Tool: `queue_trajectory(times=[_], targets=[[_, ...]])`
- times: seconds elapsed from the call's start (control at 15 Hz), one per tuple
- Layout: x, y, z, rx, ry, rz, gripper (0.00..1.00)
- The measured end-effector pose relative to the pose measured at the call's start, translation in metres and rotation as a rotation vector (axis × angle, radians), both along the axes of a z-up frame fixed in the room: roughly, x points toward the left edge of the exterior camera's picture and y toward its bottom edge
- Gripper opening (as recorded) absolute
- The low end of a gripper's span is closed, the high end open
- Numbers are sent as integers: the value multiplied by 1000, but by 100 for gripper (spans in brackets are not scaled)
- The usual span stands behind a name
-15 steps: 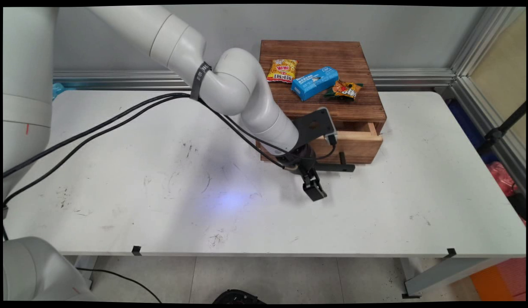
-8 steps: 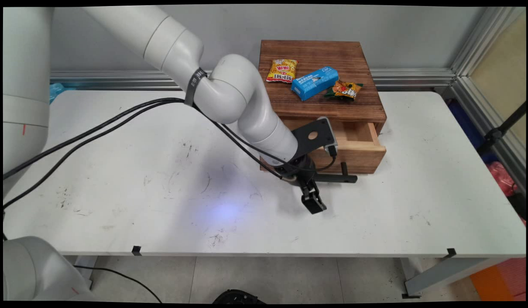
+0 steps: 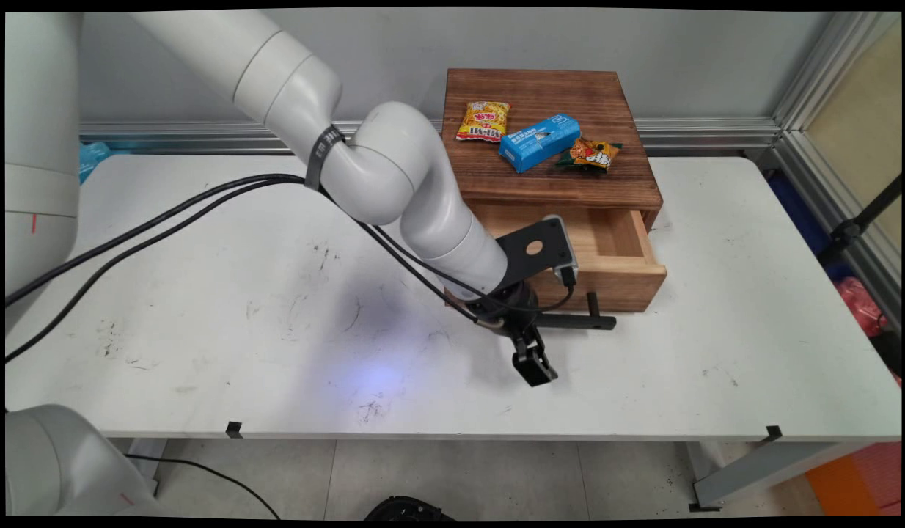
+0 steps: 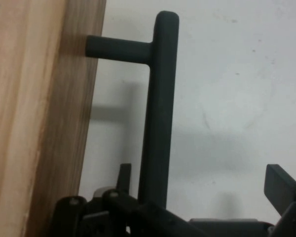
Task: Open the drawer
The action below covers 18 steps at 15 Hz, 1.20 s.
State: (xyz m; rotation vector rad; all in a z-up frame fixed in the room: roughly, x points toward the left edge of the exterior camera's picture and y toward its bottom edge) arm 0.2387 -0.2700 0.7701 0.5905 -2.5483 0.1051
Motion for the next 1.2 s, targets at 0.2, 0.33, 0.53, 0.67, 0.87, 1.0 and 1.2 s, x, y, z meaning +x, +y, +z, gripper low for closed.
queue_trajectory(times=[0.2, 0.33, 0.53, 0.67, 0.87, 1.0, 1.2], targets=[[-2, 10, 2, -1, -4, -13, 100], [-2, 16, 3, -4, -10, -23, 100], [-3, 27, 5, -10, -20, -43, 100], [-4, 33, 5, -15, -26, -55, 100], [-6, 43, 7, -20, -29, -75, 100], [-8, 49, 7, -21, -29, -87, 100], [-10, 56, 8, -24, -28, -102, 100]])
